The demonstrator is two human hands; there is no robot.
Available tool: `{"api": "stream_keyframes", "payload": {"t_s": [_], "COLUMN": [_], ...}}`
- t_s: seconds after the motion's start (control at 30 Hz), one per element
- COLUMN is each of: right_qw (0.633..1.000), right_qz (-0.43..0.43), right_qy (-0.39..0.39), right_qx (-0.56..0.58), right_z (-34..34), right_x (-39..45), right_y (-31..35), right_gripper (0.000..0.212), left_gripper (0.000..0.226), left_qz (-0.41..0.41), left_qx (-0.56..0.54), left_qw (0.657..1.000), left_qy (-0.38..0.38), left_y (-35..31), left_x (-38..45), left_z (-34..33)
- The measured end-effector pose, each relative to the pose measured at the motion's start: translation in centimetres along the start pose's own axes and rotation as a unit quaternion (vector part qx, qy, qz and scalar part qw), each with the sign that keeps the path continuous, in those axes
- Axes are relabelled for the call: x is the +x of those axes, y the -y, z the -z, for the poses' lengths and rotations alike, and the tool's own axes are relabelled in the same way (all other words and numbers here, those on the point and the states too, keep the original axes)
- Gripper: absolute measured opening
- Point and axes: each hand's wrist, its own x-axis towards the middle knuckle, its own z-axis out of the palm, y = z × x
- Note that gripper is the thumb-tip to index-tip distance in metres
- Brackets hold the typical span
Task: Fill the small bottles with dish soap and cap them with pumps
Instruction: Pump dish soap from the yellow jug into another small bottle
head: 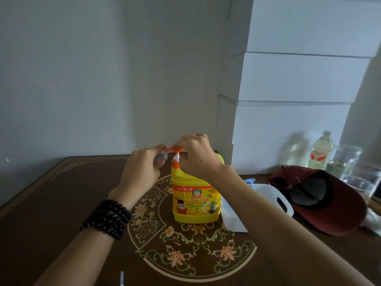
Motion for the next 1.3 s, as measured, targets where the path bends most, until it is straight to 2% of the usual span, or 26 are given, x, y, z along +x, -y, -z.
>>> {"api": "stream_keyframes", "payload": {"t_s": [0.17, 0.23, 0.33, 0.47, 0.63, 0.73, 0.97, 1.17, 1.3], "right_qw": [0.998, 0.996, 0.994, 0.996, 0.999, 0.998, 0.998, 0.997, 0.996], "right_qz": [-0.018, -0.022, -0.023, -0.033, 0.005, 0.011, -0.026, -0.009, 0.014], "right_qy": [-0.027, -0.045, -0.057, -0.029, 0.048, 0.064, -0.019, -0.029, -0.028], "right_qx": [0.058, 0.069, 0.091, 0.081, -0.020, -0.027, 0.059, 0.068, 0.078], "right_z": [-1.1, -1.9, -2.8, -1.8, 1.0, 1.2, -1.0, -1.7, -0.5], "right_x": [0.3, -0.2, -1.3, -0.8, 1.5, 1.4, -0.3, -1.7, -1.4], "right_y": [0.2, 0.1, -0.2, 0.3, 0.5, 0.6, 0.2, 0.0, 0.2], "right_gripper": [0.023, 0.017, 0.019, 0.020, 0.024, 0.028, 0.024, 0.025, 0.028], "left_gripper": [0.032, 0.032, 0.035, 0.034, 0.033, 0.033, 0.033, 0.039, 0.028], "left_qz": [0.003, 0.002, -0.001, 0.000, 0.007, 0.007, 0.005, 0.005, 0.012], "left_qx": [-0.005, -0.004, -0.004, -0.011, -0.010, -0.002, 0.009, 0.004, -0.014], "left_qw": [1.000, 1.000, 1.000, 1.000, 1.000, 1.000, 1.000, 1.000, 1.000], "left_qy": [-0.013, -0.004, 0.015, 0.008, 0.000, 0.002, 0.004, 0.019, 0.020], "left_y": [0.3, 0.5, 0.4, 0.5, 0.2, 0.0, 0.1, 0.1, 0.1], "left_x": [-0.6, -0.8, -1.3, -1.0, 0.1, -0.2, -0.6, -1.5, -0.3], "left_z": [-0.7, -1.0, -1.4, -0.9, 0.1, 0.1, -0.6, -1.0, 0.0]}}
